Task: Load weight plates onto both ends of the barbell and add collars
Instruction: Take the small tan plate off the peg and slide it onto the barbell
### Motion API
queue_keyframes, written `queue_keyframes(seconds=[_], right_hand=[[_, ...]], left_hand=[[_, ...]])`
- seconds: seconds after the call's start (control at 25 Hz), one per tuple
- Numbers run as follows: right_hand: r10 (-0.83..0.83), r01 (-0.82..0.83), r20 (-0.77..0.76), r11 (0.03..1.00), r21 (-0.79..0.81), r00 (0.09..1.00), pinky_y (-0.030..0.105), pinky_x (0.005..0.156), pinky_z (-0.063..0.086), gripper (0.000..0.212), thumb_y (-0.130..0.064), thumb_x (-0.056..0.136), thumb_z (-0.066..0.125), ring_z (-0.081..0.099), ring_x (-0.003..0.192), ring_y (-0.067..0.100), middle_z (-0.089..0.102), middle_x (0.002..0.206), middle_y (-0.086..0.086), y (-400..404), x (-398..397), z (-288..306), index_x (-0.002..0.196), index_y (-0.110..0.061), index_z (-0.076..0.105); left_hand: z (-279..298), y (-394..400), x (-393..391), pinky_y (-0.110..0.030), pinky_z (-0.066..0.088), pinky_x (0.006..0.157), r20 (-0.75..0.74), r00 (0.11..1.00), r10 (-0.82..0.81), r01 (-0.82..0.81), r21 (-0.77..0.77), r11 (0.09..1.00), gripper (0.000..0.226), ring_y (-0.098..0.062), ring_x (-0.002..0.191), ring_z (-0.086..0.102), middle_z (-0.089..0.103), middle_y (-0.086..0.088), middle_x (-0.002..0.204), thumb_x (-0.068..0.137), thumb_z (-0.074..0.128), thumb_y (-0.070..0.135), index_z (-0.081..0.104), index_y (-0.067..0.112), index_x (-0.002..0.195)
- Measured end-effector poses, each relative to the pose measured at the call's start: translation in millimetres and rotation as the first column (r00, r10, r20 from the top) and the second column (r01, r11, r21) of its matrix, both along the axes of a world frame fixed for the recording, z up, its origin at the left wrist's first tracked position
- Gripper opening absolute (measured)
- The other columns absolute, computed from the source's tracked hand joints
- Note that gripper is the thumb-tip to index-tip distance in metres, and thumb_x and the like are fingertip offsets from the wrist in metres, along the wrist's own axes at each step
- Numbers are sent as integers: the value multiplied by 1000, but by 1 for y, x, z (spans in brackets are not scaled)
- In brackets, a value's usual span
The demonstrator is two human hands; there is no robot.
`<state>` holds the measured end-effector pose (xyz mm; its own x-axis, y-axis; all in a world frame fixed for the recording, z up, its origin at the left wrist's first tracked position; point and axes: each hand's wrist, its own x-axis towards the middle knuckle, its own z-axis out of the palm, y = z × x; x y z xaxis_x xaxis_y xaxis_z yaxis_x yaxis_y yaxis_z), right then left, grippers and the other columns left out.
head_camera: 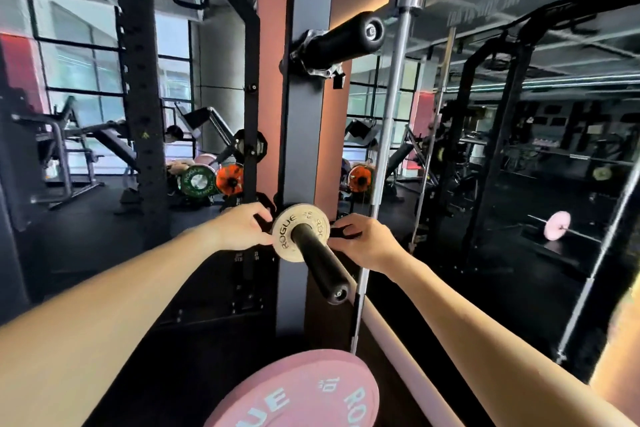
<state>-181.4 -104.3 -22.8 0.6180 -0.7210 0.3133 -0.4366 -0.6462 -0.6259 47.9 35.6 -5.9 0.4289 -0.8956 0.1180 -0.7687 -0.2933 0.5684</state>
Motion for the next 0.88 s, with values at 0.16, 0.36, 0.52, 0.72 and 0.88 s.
queue_keyframes(seconds=[0.16, 0.36, 0.52, 0.72, 0.88], right_hand=[[22, -20, -57, 999, 33, 998, 29, 98, 44, 59, -44, 83, 74, 58, 125, 22, 64, 134, -2, -47, 59, -2, 137, -28, 57], [66, -62, -16, 982, 179, 998, 28, 104, 43, 65, -40, 91, 69, 54, 131, 20, 59, 140, -2, -79, 99, -24, 149, -24, 45], [57, -67, 59, 981, 184, 997, 26, 90, 44, 48, -42, 92, 67, 62, 112, 18, 67, 120, -3, -84, 99, -32, 134, -19, 58], [128, -136, 59, 974, 184, 990, 36, 83, 50, 34, -40, 94, 65, 62, 89, 17, 68, 101, 1, -66, 58, -31, 116, -14, 62], [127, -139, 97, 982, 129, 987, 44, 84, 55, 25, -33, 97, 63, 65, 90, 27, 70, 103, 11, -32, 12, -40, 112, -14, 62]], left_hand=[[-20, -50, 30, -24, 54, 75, -116, 992, 41, -37, 38, 999, 74, -21, 101, 65, 59, -10, 132, 85, 80, 32, 42, 23, 147], [-40, -89, 47, -24, 48, 60, -64, 997, -45, 49, 71, 996, 21, -24, 90, 71, 75, -2, 100, 89, 74, 31, 68, 17, 103], [-43, -90, 42, -37, 64, 69, -106, 993, -54, 56, 21, 998, 21, -21, 85, 77, 76, -3, 105, 95, 66, 33, 64, 17, 107], [-34, -70, 16, -36, 59, 59, -52, 995, -85, 89, 81, 993, 28, -20, 81, 78, 76, -4, 103, 95, 64, 41, 64, 15, 106], [-36, -35, -31, -30, 58, 56, -35, 994, -99, 101, 56, 993, 25, -16, 83, 76, 74, 2, 109, 98, 60, 39, 61, 21, 116]])
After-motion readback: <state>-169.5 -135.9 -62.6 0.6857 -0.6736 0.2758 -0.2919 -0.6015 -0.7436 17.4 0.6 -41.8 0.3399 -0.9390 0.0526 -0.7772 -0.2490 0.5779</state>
